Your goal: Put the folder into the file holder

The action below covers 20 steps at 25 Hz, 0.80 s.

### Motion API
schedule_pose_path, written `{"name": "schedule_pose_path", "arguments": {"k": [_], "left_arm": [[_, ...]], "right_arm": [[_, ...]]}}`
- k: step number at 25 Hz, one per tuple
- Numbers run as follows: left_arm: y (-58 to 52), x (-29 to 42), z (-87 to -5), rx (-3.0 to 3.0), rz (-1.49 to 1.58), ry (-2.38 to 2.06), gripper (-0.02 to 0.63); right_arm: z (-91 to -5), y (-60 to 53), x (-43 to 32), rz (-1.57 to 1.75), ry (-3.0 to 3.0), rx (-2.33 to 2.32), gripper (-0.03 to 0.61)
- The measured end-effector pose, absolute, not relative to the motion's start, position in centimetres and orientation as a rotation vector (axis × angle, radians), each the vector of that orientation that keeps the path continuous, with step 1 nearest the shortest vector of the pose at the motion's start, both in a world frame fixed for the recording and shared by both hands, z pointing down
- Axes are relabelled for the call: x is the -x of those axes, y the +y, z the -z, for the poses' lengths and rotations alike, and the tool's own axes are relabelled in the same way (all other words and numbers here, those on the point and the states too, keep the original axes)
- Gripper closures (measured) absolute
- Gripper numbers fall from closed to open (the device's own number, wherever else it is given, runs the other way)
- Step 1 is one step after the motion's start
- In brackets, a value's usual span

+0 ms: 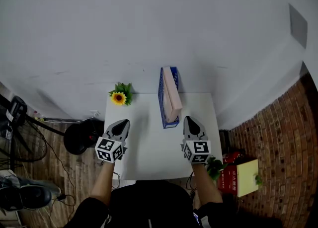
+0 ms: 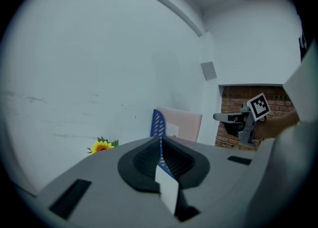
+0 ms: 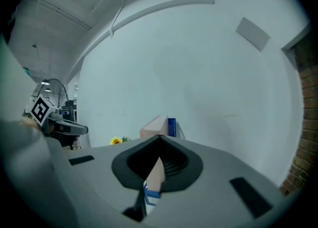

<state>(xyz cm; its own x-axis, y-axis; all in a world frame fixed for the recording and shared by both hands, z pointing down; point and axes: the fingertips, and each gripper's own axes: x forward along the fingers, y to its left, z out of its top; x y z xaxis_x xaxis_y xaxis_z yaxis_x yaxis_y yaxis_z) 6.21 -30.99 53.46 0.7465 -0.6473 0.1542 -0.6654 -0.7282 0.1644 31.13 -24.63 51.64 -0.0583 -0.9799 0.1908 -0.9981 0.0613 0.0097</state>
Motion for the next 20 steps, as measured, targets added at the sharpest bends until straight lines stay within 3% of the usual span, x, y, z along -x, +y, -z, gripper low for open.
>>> {"name": "schedule_pose_path", "arguments": {"k": [20], "left_arm": [[-31.23, -6.53, -53.05, -2.752, -0.114, -1.033, 0.583]], "right_arm": [[-52.10, -24.32, -31.08, -0.186, -2.180, -2.051, 0.569]]}}
